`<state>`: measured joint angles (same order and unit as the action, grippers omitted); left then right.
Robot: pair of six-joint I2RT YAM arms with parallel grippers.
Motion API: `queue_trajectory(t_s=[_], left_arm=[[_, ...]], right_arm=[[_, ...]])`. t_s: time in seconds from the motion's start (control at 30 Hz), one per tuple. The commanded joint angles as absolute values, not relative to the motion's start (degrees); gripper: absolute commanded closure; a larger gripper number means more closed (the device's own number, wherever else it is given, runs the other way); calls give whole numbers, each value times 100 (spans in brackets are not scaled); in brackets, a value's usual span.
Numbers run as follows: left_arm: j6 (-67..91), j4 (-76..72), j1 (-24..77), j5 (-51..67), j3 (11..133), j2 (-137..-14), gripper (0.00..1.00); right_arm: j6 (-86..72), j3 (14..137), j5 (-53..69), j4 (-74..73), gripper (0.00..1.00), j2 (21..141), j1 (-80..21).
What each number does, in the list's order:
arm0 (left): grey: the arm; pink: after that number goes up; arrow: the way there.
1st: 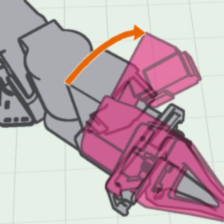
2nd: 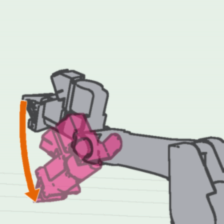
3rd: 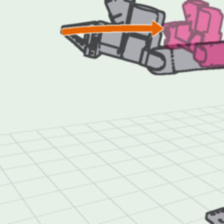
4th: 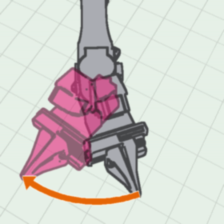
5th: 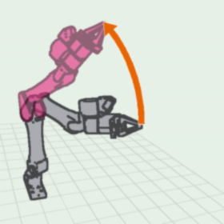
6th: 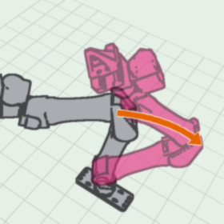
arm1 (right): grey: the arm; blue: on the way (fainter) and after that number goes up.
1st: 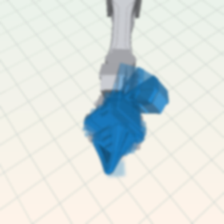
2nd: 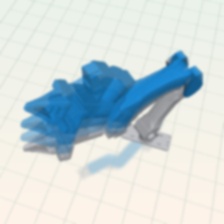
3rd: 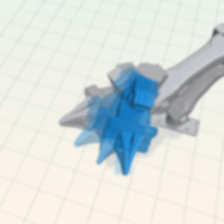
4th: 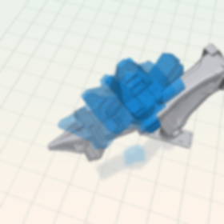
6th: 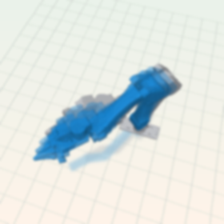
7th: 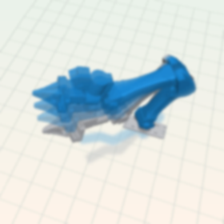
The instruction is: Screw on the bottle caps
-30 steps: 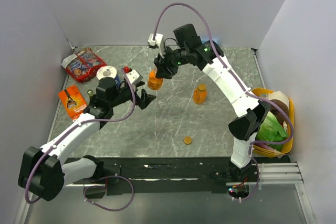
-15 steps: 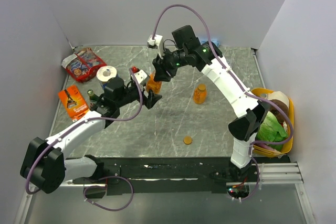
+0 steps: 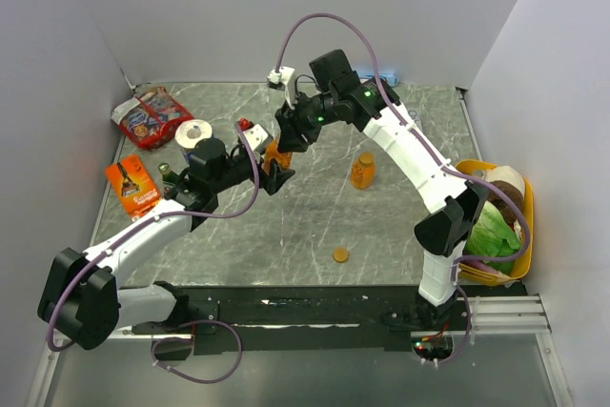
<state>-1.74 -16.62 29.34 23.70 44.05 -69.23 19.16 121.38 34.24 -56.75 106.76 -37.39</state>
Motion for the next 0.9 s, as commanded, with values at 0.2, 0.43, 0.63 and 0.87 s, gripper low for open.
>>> queue_trajectory(t_s=[0.2,0.43,0.63,0.87], left_arm=[[-369,-1758,2962,2733,4623,-6917,16],[-430,-1767,2971,2883,4641,-6934,36],[-711,-1364,2962,3277,4693,-6891,64],[-2177,-116,2962,4191,4816,-6829,89]], right_arm=[[1723,12252,3445,-5484,91,10608,-3753],[1626,12147,3384,-5432,91,10600,-3727],[1573,12138,3453,-5563,35,10346,-3385],[3292,12404,4675,-6511,19,9512,-2663]])
